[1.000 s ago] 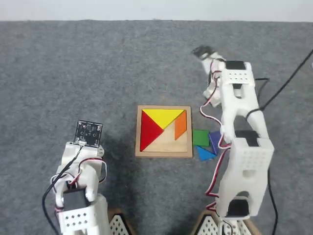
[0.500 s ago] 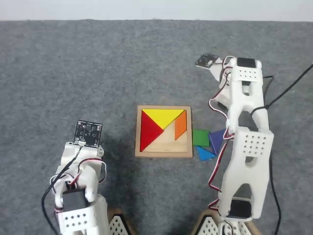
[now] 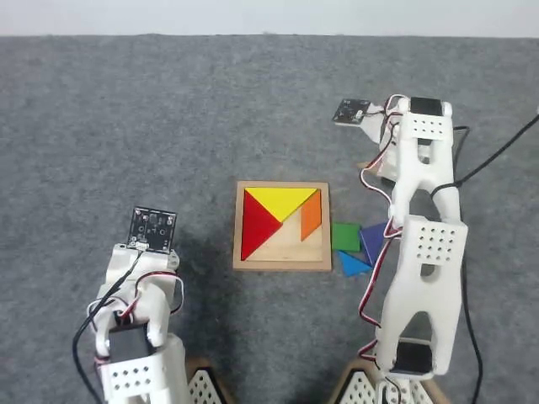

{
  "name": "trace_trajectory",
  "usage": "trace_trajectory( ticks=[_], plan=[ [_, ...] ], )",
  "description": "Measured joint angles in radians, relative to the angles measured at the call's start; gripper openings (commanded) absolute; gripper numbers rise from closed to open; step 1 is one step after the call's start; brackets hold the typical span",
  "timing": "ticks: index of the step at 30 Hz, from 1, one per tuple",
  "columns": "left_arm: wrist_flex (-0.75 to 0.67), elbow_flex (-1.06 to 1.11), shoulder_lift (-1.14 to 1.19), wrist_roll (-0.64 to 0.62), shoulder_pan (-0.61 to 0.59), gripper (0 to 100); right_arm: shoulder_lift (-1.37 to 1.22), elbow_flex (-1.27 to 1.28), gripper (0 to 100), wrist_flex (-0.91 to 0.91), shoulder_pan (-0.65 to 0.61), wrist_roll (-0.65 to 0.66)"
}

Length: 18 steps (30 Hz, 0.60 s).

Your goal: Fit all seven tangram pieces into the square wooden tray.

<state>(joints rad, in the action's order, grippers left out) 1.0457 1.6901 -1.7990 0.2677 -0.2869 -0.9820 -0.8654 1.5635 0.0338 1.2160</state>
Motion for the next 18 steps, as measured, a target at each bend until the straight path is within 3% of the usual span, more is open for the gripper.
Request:
trace_trajectory(
  ticks=[6,12,18],
  plan=[
    [0.0,0.0,0.0,0.0,0.0,1,0.002,-0.092,2.3,0.153,-0.061,0.0],
    [0.0,0.0,0.0,0.0,0.0,1,0.008,-0.19,17.1,0.169,-0.097,-0.072],
    [0.0,0.0,0.0,0.0,0.0,1,-0.037,-0.199,13.5,0.121,-0.103,-0.038]
  ],
)
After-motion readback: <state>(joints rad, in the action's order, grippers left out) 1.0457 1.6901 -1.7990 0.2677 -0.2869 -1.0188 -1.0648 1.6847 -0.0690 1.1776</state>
